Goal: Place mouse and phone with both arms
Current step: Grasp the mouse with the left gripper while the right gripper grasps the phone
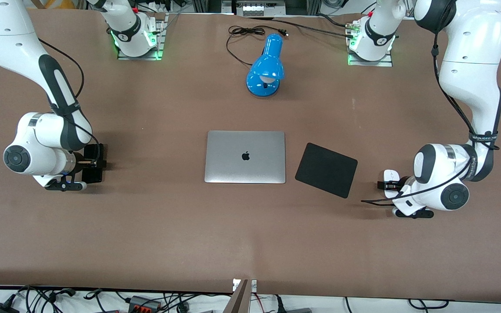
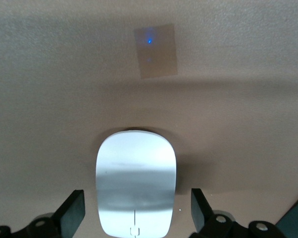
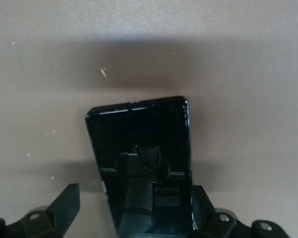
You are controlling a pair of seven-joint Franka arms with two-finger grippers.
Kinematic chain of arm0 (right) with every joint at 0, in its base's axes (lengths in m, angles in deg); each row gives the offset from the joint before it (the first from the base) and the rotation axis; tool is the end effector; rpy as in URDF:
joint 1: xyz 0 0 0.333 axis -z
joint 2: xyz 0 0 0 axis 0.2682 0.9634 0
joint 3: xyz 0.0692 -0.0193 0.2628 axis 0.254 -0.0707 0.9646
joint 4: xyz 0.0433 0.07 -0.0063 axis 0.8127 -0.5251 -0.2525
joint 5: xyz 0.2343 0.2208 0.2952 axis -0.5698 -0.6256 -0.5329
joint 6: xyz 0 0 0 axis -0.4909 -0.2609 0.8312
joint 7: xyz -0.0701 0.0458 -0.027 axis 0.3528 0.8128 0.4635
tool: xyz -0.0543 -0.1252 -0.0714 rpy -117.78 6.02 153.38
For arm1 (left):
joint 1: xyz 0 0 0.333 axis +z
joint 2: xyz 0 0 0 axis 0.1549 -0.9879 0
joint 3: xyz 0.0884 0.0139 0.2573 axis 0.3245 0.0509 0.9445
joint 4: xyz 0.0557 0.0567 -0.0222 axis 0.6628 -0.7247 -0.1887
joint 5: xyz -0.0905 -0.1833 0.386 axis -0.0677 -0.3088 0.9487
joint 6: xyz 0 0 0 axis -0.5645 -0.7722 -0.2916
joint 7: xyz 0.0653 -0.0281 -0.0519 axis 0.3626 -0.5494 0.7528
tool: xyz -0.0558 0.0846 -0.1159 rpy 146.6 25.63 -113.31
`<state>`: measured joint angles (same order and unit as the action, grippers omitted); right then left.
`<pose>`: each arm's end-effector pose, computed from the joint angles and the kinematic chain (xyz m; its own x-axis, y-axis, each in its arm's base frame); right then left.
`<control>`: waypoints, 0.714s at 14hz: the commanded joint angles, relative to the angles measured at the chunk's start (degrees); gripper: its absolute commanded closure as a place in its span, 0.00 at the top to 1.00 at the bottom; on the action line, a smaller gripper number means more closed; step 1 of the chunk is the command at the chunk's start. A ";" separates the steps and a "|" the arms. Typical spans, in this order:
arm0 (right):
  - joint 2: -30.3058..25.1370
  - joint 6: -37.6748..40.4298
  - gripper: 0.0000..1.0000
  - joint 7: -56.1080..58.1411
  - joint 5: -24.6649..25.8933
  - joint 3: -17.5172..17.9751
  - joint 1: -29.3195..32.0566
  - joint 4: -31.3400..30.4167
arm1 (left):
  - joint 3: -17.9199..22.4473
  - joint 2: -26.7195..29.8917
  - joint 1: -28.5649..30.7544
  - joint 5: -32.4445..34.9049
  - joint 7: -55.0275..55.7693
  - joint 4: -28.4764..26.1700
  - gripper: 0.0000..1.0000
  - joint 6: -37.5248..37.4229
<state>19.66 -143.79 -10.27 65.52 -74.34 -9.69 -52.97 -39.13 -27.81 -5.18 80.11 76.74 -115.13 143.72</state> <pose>0.6082 -0.0794 0.0636 0.9726 -0.0228 -0.2315 -0.0141 -0.9991 0.0391 0.6681 0.0048 0.0649 0.9502 -0.0013 -0.3115 -0.0044 -0.9999 -0.0092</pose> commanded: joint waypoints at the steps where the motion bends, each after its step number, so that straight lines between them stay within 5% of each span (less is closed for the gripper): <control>1: -0.06 0.10 1.00 1.54 0.63 0.54 0.99 0.47 | -0.15 -0.12 0.31 0.64 -0.89 -0.20 0.69 0.42; 4: 0.47 0.18 1.00 3.12 0.72 0.54 1.08 0.47 | -0.93 0.49 0.05 0.12 0.06 0.24 0.45 -0.54; 7: 0.56 0.45 1.00 4.70 0.81 0.54 1.26 0.38 | -3.39 2.24 -4.68 -0.06 12.22 1.56 0.44 -10.18; 10: 1.08 0.54 1.00 4.71 0.63 0.54 1.43 0.38 | -4.45 2.87 -10.22 -0.41 16.51 2.09 0.45 -11.36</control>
<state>20.14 -143.66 -6.50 65.52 -74.34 -9.12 -52.94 -43.49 -26.34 -12.28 79.95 90.81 -113.14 133.79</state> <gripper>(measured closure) 0.000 0.383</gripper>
